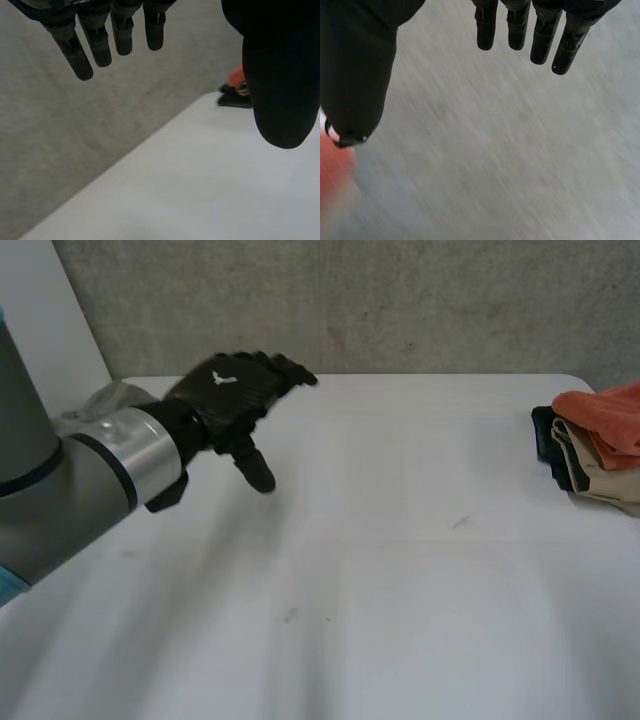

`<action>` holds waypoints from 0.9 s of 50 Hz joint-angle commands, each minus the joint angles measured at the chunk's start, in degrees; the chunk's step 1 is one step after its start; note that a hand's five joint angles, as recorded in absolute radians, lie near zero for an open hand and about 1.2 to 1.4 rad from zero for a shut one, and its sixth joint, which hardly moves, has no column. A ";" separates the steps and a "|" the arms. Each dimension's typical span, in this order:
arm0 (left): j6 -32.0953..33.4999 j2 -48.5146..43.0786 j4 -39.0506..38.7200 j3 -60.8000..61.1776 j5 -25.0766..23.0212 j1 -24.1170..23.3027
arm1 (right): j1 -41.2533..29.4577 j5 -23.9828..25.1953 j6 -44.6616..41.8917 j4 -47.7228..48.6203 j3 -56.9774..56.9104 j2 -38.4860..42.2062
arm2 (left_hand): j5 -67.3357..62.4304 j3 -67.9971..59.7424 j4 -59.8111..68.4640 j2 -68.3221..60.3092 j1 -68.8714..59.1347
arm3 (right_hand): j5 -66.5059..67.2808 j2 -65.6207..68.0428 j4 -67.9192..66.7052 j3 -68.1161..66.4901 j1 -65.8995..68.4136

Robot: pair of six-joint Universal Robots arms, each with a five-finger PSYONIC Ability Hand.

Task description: Fold the laundry.

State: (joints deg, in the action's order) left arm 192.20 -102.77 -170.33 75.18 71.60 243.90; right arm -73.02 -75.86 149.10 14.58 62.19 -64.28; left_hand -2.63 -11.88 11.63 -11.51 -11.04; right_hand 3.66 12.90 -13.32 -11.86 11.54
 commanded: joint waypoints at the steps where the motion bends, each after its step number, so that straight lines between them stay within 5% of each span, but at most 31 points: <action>1: 0.19 1.17 -6.85 0.93 6.44 4.56 | -16.87 0.98 10.41 4.58 13.91 -9.80 | 1.07 0.32 -0.07 -0.05 -0.52 | -3.66 -2.90 3.32 1.86 -1.54; 9: 1.50 -2.86 -16.52 1.02 7.68 15.99 | -32.70 0.45 11.65 8.18 29.21 -12.97 | 1.41 0.66 -0.41 0.29 -0.18 | -3.66 -2.90 3.32 1.86 -1.54; 17: 12.38 -20.33 -21.53 -6.87 6.90 27.49 | -43.34 -0.08 7.36 11.17 38.87 -11.39 | 1.07 0.32 -0.07 -0.05 -0.52 | -3.66 -2.90 3.32 1.86 -1.54; 22: 19.78 -29.67 -24.70 -13.04 1.54 29.88 | -43.17 -1.22 5.06 10.91 41.34 -11.13 | -0.27 -1.03 1.27 -1.39 -1.86 | -3.66 -2.90 3.32 1.86 -1.54; 28: 20.49 -40.20 -25.50 -22.07 -5.41 31.72 | -42.03 -2.27 4.89 11.00 43.36 -10.78 | -2.62 -3.37 3.62 -3.74 -4.21 | -3.66 -2.90 3.32 1.86 -1.54; 45: 20.58 -57.10 -20.84 -40.99 -5.50 32.69 | -38.87 -2.36 5.32 11.17 44.95 -10.78 | -18.09 -18.85 19.09 -19.21 -19.68 | -3.66 -2.90 3.32 1.86 -1.54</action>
State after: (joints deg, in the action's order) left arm 212.80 -155.44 -194.67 39.47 65.92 276.46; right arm -112.52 -78.22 154.21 25.62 107.12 -75.05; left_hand -13.44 -23.15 23.26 -23.28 -23.29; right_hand 3.38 12.90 -13.32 -11.86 11.54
